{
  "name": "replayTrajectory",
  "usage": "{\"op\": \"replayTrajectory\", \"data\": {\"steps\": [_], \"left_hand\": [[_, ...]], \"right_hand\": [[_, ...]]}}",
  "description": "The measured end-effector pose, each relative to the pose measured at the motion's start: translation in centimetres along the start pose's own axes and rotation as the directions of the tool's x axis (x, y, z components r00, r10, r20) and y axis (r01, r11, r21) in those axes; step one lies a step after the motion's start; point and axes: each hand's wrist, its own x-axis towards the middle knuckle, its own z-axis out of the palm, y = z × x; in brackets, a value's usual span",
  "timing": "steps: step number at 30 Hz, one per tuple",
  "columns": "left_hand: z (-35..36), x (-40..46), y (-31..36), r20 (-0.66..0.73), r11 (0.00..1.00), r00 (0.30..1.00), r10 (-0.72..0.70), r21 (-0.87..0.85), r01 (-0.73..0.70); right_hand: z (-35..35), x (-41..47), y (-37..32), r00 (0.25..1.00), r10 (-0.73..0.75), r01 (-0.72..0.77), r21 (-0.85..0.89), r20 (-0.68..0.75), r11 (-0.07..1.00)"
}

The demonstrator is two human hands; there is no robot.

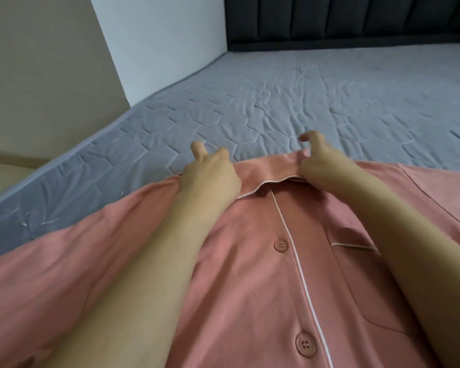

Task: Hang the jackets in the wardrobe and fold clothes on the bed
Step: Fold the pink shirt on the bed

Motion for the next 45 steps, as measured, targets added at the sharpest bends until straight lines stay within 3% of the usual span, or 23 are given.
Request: {"op": "replayTrajectory", "data": {"steps": [1, 3, 4, 6, 8, 10, 12, 16, 20, 22, 25, 28, 32, 36, 39, 42, 45], "left_hand": [[-0.5, 0.3, -0.1, 0.008, 0.998, 0.999, -0.035, -0.049, 0.035], [-2.2, 0.7, -0.3, 0.090, 0.990, 0.996, -0.021, -0.137, 0.034], [-3.1, 0.6, -0.2, 0.172, 0.996, 0.985, 0.027, -0.094, -0.011], [-3.9, -0.3, 0.3, 0.359, 0.994, 0.932, 0.042, 0.077, -0.075], [-3.7, -0.5, 0.3, 0.407, 0.959, 0.913, 0.037, 0.242, -0.146], [-2.4, 0.1, 0.1, 0.257, 0.944, 0.966, -0.017, 0.323, -0.069], [-0.1, 0.5, 0.0, 0.177, 0.951, 0.982, -0.070, 0.308, 0.012], [5.6, 0.9, -1.4, 0.110, 0.980, 0.992, -0.060, 0.195, 0.038], [7.2, 0.7, -2.0, -0.017, 0.977, 1.000, -0.010, 0.214, 0.014], [6.5, 0.0, -2.1, -0.012, 0.981, 1.000, 0.013, 0.195, -0.011], [4.7, -2.0, -3.8, 0.133, 0.978, 0.990, 0.052, 0.194, -0.077], [3.0, -6.1, -8.2, 0.194, 0.971, 0.981, 0.001, 0.234, -0.048], [0.6, -12.4, -13.2, 0.160, 0.972, 0.987, 0.011, 0.230, -0.048], [-2.2, -18.6, -18.1, 0.134, 0.983, 0.989, 0.062, 0.166, -0.084], [-4.5, -24.1, -25.3, -0.075, 0.969, 0.991, -0.110, 0.213, 0.123], [-7.5, -25.8, -29.8, -0.259, 0.874, 0.838, -0.481, -0.067, 0.481], [-9.4, -26.5, -31.8, -0.250, 0.777, 0.741, -0.624, -0.306, 0.551]], "right_hand": [[-0.9, -0.1, -0.6, 0.999, 0.034, -0.035, 0.022, 0.032, 0.999], [-2.9, -0.4, -1.9, 0.976, 0.060, -0.013, -0.218, 0.212, 0.976], [-3.5, -0.9, -2.3, 0.940, 0.088, 0.049, -0.388, 0.328, 0.920], [-4.0, -2.1, -3.1, 0.862, 0.191, 0.132, -0.571, 0.470, 0.810], [-4.1, -2.5, -3.3, 0.898, 0.156, 0.163, -0.641, 0.411, 0.750], [-3.2, -2.4, -3.4, 0.983, 0.004, 0.124, -0.680, 0.184, 0.723], [-0.6, -2.1, -3.0, 0.993, -0.103, 0.113, -0.643, 0.053, 0.757], [5.5, -1.5, 0.1, 0.988, -0.044, 0.110, -0.466, 0.149, 0.878], [6.9, -0.8, 2.1, 0.996, -0.088, 0.089, -0.396, 0.020, 0.914], [6.7, -1.3, 1.7, 0.997, -0.080, 0.082, -0.388, 0.020, 0.918], [5.9, -2.5, 0.6, 0.999, -0.019, 0.038, -0.457, 0.045, 0.889], [5.5, -4.6, -0.7, 0.999, 0.031, -0.009, -0.509, 0.034, 0.861], [6.5, -8.0, -4.4, 0.995, -0.037, 0.075, -0.428, 0.098, 0.900], [8.1, -9.2, -12.1, 0.951, -0.145, 0.227, -0.297, 0.273, 0.928], [11.0, -10.6, -20.3, 0.897, -0.261, 0.356, -0.231, 0.356, 0.906], [14.8, -12.8, -29.4, 0.795, -0.358, 0.495, -0.183, 0.490, 0.849], [17.6, -15.4, -37.4, 0.716, -0.415, 0.558, -0.102, 0.562, 0.824]]}}
